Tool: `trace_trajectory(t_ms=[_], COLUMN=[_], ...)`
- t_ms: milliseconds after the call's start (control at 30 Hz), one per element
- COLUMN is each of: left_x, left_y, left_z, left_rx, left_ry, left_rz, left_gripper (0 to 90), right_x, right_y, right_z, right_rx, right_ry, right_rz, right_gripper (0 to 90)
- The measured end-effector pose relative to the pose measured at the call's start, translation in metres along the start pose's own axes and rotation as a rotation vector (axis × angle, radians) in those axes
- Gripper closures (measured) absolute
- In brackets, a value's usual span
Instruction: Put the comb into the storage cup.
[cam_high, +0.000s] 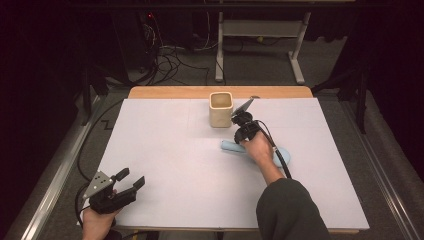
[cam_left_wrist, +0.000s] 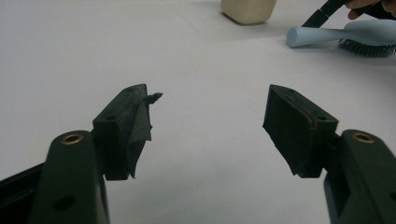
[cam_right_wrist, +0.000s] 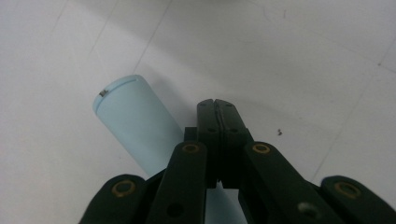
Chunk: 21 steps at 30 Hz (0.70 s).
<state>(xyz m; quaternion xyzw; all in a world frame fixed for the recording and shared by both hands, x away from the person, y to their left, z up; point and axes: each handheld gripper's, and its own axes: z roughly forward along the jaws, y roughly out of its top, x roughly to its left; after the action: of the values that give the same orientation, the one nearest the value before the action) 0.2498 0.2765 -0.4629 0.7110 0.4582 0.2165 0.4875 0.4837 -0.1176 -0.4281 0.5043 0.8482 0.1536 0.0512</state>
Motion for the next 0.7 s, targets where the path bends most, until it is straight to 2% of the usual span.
trace_trajectory(t_ms=[267, 700], left_x=[0.0, 0.0], left_y=[0.0, 0.0], left_z=[0.0, 0.0], left_rx=[-0.002, -0.004], left_ry=[-0.003, -0.002], left_rz=[-0.005, -0.005], left_gripper=[32.6, 32.4], right_x=[0.007, 0.014], right_y=[-0.005, -0.013], right_z=[-0.001, -0.005], right_rx=[-0.012, -0.014], right_ry=[0.027, 0.037], right_rz=[-0.016, -0.057], right_gripper=[90.0, 90.0])
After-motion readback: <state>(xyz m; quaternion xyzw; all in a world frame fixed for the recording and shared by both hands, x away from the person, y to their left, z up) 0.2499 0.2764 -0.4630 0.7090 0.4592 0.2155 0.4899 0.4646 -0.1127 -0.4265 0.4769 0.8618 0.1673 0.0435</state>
